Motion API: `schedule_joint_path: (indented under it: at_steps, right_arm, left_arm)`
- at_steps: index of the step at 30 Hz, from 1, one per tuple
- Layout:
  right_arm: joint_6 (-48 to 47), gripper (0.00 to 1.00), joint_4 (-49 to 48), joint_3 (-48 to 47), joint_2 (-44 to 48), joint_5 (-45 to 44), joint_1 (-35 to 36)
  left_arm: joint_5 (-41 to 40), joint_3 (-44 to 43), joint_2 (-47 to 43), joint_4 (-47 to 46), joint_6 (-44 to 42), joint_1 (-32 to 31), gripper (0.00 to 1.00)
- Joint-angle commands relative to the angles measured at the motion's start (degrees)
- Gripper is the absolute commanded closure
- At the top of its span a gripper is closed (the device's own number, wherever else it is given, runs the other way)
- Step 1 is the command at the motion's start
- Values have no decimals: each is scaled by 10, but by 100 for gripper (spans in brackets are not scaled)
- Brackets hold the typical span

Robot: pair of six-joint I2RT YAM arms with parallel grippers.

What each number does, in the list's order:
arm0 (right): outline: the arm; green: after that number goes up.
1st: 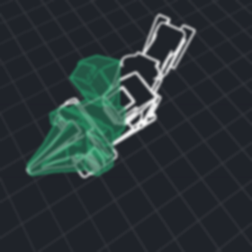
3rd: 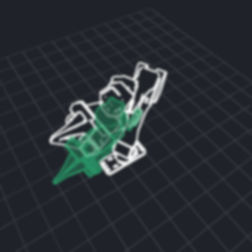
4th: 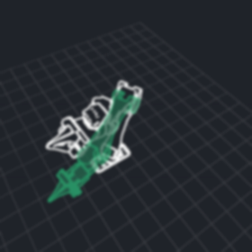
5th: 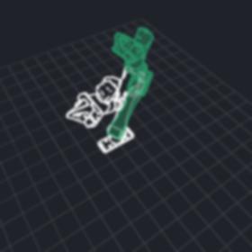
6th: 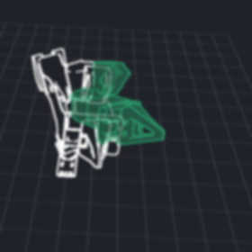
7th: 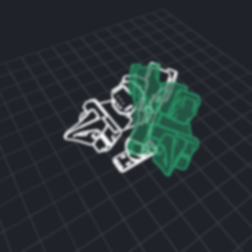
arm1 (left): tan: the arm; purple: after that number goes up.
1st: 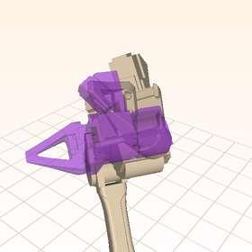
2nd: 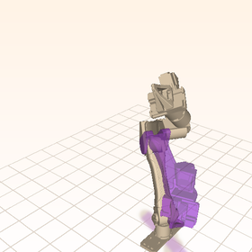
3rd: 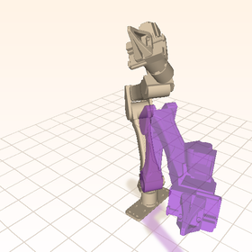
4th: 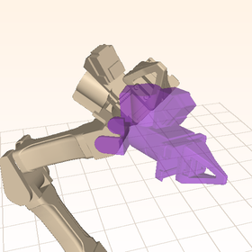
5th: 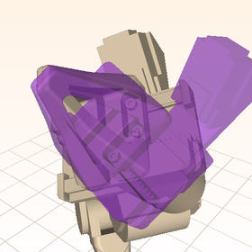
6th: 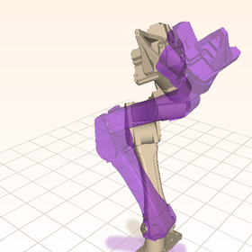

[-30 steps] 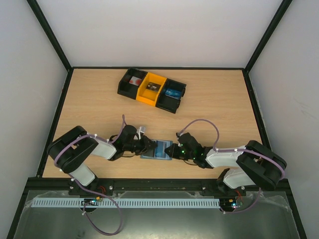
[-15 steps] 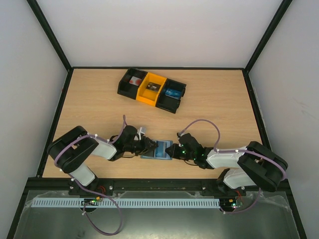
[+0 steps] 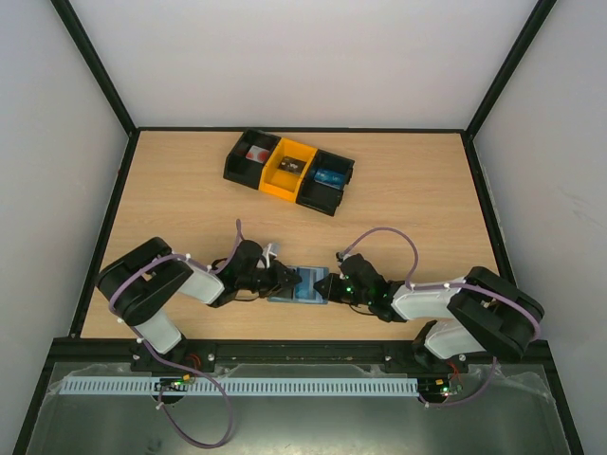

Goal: Take the credit cards out of the card holder

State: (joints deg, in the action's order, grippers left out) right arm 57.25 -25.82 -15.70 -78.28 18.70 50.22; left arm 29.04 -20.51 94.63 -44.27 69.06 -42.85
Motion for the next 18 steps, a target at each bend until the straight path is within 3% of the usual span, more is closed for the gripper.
schedule_joint_path:
  at_steps: [1, 7, 18]
  right_arm:
    - [2, 94, 21, 19, -13, -17, -1]
    - [-1, 94, 29, 21, -9, -30, -1]
    - [-4, 94, 40, 20, -15, -50, -1]
  left_arm:
    - [0, 11, 2, -25, 6, -5, 87]
    - [0, 18, -7, -29, 9, -5, 97]
    - [10, 20, -25, -19, -4, 3, 96]
